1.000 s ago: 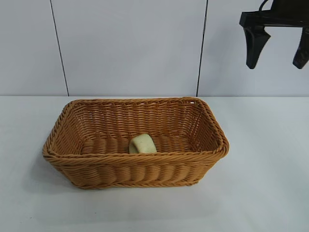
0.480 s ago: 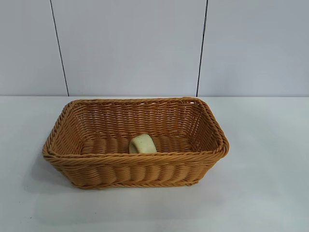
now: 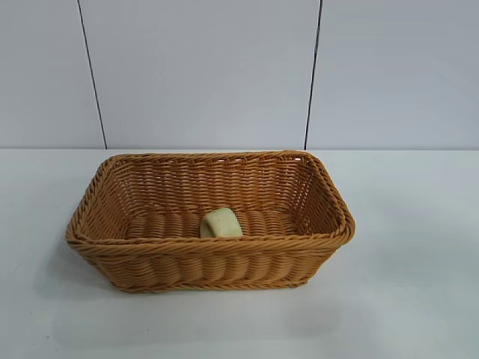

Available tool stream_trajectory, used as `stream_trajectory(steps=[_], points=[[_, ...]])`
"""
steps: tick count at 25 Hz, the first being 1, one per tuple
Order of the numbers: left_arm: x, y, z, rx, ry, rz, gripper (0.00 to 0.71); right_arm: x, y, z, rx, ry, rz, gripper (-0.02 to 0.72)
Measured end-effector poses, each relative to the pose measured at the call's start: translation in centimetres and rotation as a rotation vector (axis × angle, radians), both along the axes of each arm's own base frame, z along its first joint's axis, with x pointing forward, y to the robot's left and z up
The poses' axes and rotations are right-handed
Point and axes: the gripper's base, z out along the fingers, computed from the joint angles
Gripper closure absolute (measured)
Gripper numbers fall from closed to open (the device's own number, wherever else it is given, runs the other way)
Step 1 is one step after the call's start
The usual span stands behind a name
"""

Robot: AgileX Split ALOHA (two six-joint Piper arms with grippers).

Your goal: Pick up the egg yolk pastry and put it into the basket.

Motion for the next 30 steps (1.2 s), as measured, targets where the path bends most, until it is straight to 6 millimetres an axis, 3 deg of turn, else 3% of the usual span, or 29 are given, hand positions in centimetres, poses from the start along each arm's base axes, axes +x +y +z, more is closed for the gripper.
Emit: stream_trajectory(steps=[11,17,25,30], points=[[0.0,0.0,0.0,0.000,0.000,0.000,0.015,-4.0,-0.5,1.9,0.033,-0.288,-0.007,0.072],[0.0,0.0,0.0,0.000,0.000,0.000,0.015,-5.8,-1.0,2.5,0.030,-0.416,-0.101,0.072],[0.0,0.0,0.0,0.000,0.000,0.000,0.014,-9.7,-1.1,3.0,0.049,-0.663,-0.096,0.072],[0.0,0.0,0.0,0.000,0.000,0.000,0.014,-10.1,-1.0,2.9,0.053,-0.683,-0.093,0.072]])
